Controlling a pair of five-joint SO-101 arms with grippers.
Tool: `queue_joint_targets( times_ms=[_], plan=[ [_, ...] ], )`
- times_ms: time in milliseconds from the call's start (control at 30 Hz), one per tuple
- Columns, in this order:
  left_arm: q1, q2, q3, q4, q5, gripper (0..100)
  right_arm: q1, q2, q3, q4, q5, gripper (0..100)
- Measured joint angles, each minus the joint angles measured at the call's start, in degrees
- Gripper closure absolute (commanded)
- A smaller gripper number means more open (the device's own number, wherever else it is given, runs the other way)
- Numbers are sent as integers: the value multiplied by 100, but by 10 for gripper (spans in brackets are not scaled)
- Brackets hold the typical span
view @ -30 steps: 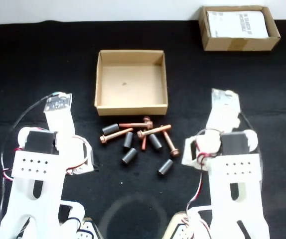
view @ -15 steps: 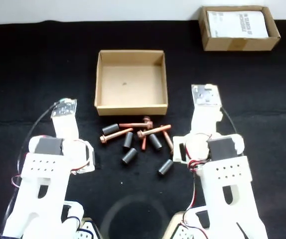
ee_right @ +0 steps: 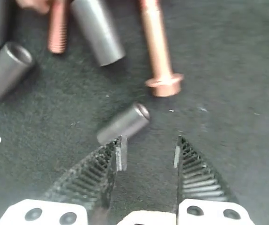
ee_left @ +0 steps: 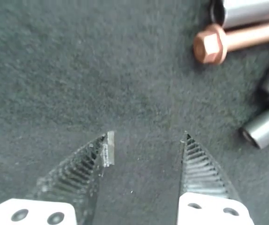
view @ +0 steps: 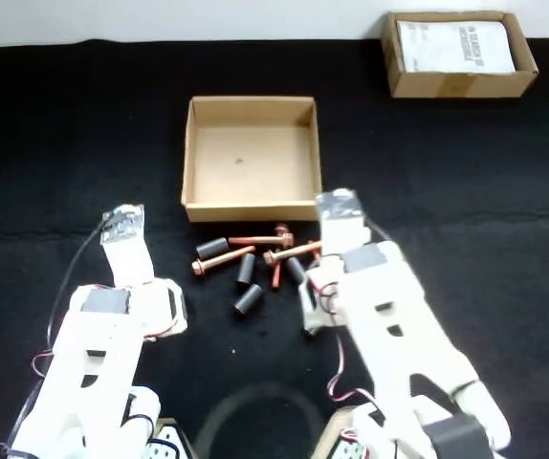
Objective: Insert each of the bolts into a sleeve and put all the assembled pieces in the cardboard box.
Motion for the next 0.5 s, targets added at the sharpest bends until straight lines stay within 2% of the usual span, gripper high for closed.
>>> queue_joint_targets(
  times_ms=[167,500],
  plan=[
    [-141,0,97,-141,35,768,-246,343,18,-316,-352,836],
    [-141,0,220,-404,35,768,-273,1002,158,-818,-431,836]
  ],
)
